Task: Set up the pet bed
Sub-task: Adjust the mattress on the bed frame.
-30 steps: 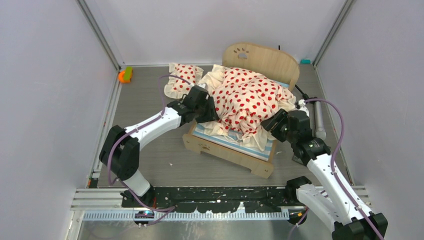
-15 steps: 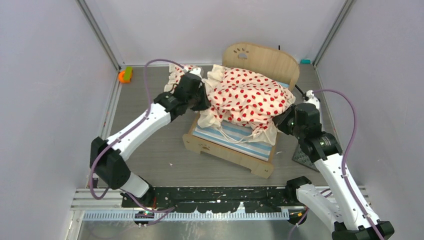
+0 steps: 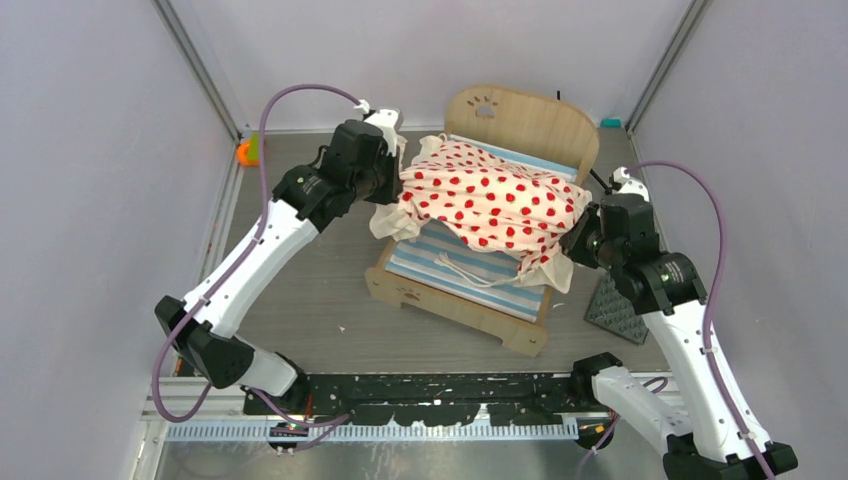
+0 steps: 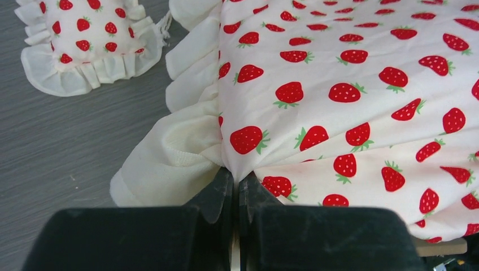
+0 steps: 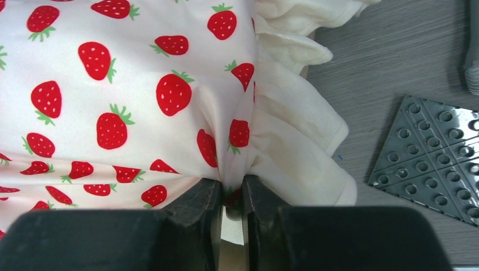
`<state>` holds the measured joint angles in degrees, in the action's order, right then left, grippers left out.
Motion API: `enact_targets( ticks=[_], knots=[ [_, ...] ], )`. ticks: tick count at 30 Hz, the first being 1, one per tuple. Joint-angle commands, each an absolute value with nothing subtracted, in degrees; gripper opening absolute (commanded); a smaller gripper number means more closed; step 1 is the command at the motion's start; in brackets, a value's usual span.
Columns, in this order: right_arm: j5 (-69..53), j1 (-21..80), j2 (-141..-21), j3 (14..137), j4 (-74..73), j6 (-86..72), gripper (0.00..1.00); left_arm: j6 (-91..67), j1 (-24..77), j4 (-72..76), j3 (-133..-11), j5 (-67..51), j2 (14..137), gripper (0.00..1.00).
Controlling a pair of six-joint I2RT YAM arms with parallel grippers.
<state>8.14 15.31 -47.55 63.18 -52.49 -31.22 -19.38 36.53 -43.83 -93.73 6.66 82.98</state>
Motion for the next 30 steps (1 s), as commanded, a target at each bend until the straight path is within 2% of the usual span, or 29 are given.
enact_targets(
  ticks=[1, 7, 11, 14, 16, 17, 18, 20, 22, 23, 26, 30],
  knots=[
    [12.5, 15.3, -48.7, 67.1, -58.9, -27.1, 0.22, -14.5, 35.9, -47.6, -97.3, 7.5, 82.0, 0.0],
    [11.8, 15.3, -48.6, 68.9, -62.0, -25.6, 0.25, -12.6, 35.9, -49.7, -93.5, 0.7, 78.3, 0.0],
    [8.9, 15.3, -49.7, 67.4, -62.7, -25.5, 0.28, -12.2, 35.9, -49.5, -87.3, 0.8, 76.8, 0.0],
    [6.9, 15.3, -51.5, 65.3, -63.1, -25.8, 0.39, -12.3, 35.9, -50.5, -83.8, 1.0, 77.8, 0.01],
    [8.1, 15.3, -52.5, 65.4, -64.1, -26.3, 0.55, -12.4, 35.9, -51.7, -82.5, 1.2, 78.4, 0.23],
    [9.4, 15.3, -52.7, 66.3, -65.1, -26.9, 0.62, -12.5, 35.9, -52.0, -82.3, 1.4, 78.2, 0.3],
    [11.1, 15.3, -52.9, 67.4, -65.8, -27.7, 0.68, -12.6, 35.9, -52.1, -82.2, 1.6, 77.9, 0.44],
    [13.8, 15.3, -53.5, 70.9, -66.8, -28.8, 0.75, -12.7, 35.9, -51.9, -82.6, 1.5, 76.9, 0.62],
    [15.6, 15.3, -54.1, 72.9, -67.4, -29.6, 0.78, -12.7, 35.9, -51.9, -83.5, 1.3, 75.7, 0.8],
    [16.4, 15.3, -54.5, 73.8, -67.6, -30.1, 0.79, -12.5, 35.9, -51.9, -84.0, 1.1, 75.2, 0.87],
    [18.4, 15.3, -55.3, 74.1, -68.0, -31.9, 0.81, -12.1, 35.9, -52.9, -85.3, 2.5, 74.0, 0.9],
    [23.1, 15.3, -53.9, 73.1, -68.1, -34.9, 0.81, -12.8, 35.9, -54.2, -85.1, 6.4, 71.3, 0.88]
  ],
)
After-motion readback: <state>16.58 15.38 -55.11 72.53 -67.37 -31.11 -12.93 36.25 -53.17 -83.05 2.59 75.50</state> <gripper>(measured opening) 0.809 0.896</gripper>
